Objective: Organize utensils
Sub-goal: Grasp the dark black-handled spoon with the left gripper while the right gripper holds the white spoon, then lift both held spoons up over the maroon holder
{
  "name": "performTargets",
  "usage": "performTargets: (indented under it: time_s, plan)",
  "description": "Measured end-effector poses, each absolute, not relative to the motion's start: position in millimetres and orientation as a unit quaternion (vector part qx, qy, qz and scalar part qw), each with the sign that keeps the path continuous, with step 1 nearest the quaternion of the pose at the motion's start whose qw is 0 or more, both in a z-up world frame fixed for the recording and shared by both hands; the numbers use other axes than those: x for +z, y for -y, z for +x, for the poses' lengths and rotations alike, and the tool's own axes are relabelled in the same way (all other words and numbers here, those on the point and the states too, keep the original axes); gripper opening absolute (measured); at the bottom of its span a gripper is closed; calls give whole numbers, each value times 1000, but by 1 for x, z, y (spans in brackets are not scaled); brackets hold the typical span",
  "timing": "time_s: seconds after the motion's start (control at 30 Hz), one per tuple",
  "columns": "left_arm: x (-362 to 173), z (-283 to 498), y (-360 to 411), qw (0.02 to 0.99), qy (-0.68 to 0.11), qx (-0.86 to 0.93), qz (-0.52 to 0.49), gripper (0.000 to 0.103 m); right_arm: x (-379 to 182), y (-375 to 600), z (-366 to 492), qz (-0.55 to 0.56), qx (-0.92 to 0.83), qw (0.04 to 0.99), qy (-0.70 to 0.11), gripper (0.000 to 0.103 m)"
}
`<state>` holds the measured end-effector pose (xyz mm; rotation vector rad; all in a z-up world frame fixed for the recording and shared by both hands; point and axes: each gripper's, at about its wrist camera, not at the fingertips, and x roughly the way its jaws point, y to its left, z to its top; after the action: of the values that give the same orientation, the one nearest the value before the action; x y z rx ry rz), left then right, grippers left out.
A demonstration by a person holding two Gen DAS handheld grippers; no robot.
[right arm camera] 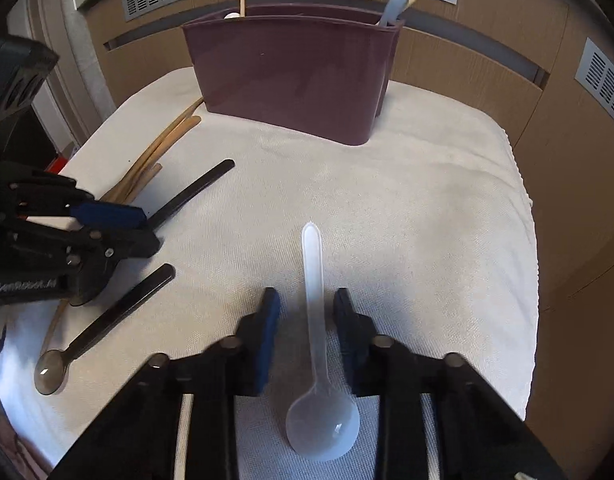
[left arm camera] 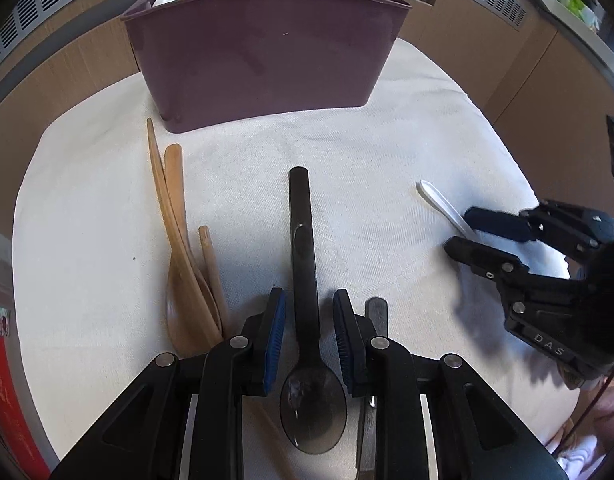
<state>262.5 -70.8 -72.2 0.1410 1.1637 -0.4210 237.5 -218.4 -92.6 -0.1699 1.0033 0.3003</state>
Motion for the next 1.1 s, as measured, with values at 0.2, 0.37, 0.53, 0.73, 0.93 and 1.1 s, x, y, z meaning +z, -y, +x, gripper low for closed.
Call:
performTargets:
  time_s: [0.2, 0.37, 0.53, 0.73, 0.93, 1.1]
  plan:
    - [-72, 279, 85, 807, -550, -193, 96, 25, -93, 232, 221, -75, 144, 862, -480, 8]
    - [-70, 290, 87, 798, -560, -190, 115, 25, -93, 241, 213, -63, 145, 864, -477, 8]
    - [-68, 302, 82, 786, -579, -192, 107, 25, -92, 244, 212, -49, 148, 867, -473, 8]
    - [-64, 297, 79, 806, -557, -183, 87, 12, -87, 247, 213, -24, 143, 871, -469, 8]
    - [-33, 243, 41, 866, -470, -170, 3, 12, -65, 249, 198, -3, 136, 885, -445, 8]
    - [-4, 196, 14, 896, -408, -169, -49, 12, -40, 244, 183, -7, 126, 900, -418, 8]
